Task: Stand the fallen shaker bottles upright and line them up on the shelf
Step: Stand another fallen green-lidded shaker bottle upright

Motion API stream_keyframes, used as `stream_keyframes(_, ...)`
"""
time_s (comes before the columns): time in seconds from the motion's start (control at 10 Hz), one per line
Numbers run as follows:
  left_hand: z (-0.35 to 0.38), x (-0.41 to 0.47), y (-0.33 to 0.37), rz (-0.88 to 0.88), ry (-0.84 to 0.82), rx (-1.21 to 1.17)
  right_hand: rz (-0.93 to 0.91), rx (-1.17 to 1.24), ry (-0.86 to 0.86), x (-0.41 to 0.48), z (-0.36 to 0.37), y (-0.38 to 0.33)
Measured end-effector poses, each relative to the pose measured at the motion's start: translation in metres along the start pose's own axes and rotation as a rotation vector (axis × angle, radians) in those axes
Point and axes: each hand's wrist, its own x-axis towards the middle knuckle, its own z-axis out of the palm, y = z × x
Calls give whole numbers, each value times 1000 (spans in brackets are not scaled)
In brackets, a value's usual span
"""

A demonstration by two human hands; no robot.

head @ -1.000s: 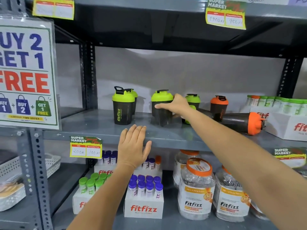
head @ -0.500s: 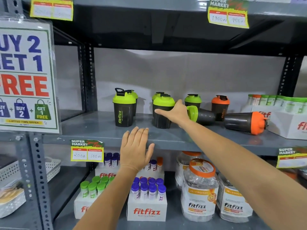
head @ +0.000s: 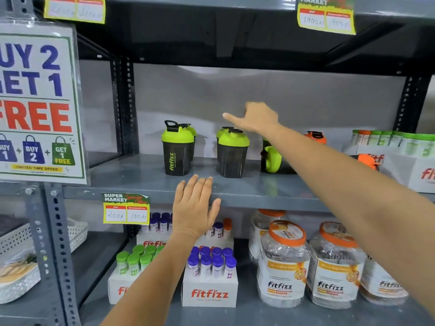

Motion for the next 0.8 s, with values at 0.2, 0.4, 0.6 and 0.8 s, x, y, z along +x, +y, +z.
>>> stream_keyframes(0.2,1,-1,-1,-1,-14,4,-20,-208,-296,7,-15,-21)
stream_keyframes(0.4,0,-1,-1,0,-21,4,7,-88,-397,10,-12,-29)
stream_keyframes(0.6,1,-1,-1,5,-16,1,-2,-36,-572,13,-13,-34)
stream_keyframes(0.8,1,-1,-1,2,-13,1,-103,-123,-434,12,-10,-37)
